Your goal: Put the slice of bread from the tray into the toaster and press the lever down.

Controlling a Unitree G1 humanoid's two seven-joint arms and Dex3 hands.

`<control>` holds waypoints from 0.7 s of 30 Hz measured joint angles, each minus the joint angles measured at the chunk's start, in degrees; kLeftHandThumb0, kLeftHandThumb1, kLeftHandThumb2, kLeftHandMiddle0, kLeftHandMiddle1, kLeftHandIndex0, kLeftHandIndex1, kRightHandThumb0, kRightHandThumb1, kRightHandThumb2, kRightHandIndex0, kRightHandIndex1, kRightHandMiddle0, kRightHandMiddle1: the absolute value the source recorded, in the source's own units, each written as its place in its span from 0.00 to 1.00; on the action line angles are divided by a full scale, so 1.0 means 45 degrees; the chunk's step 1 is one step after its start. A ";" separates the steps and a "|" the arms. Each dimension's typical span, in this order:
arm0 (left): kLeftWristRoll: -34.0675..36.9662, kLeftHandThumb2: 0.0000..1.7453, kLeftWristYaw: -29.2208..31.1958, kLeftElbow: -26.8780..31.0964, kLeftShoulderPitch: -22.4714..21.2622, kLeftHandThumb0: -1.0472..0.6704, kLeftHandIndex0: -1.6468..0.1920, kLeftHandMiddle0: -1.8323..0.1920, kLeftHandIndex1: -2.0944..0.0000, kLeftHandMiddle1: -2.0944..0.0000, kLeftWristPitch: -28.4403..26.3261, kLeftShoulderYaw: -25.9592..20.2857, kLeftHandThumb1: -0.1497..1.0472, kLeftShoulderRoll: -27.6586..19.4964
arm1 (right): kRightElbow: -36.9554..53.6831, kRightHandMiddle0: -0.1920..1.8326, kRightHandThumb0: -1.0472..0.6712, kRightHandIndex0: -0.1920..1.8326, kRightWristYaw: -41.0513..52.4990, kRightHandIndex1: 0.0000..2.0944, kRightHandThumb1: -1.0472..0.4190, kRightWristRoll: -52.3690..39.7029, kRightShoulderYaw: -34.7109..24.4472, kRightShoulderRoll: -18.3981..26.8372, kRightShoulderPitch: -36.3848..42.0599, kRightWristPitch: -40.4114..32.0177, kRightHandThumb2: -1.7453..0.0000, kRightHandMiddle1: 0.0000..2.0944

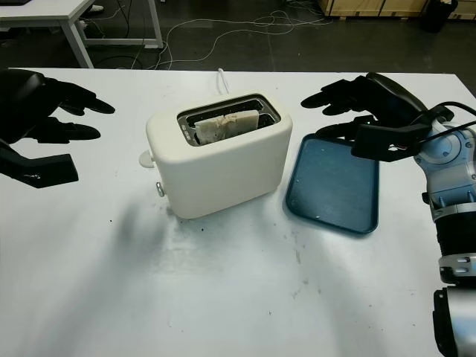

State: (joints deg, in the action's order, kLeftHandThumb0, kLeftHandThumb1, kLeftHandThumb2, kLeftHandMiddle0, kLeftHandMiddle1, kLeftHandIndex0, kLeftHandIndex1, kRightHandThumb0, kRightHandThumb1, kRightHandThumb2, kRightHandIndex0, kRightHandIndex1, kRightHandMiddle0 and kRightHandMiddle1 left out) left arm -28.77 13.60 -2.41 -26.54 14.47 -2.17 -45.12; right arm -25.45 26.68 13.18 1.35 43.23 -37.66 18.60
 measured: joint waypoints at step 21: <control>0.0420 0.01 -0.2076 0.1048 0.2471 0.36 0.34 0.52 1.00 0.56 0.0244 -0.0206 0.88 0.2214 | 0.1161 0.50 0.39 0.56 -0.2563 0.02 0.11 -0.1427 -0.1702 -0.2098 0.2401 0.0296 0.99 0.01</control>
State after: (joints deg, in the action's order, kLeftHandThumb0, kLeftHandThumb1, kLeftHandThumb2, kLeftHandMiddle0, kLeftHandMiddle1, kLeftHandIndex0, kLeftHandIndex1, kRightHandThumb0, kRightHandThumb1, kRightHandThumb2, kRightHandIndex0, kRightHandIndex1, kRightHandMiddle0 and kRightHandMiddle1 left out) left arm -26.88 4.26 2.31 -15.42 15.57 -3.10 -35.15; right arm -20.23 15.14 6.76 -6.31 33.79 -26.86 19.93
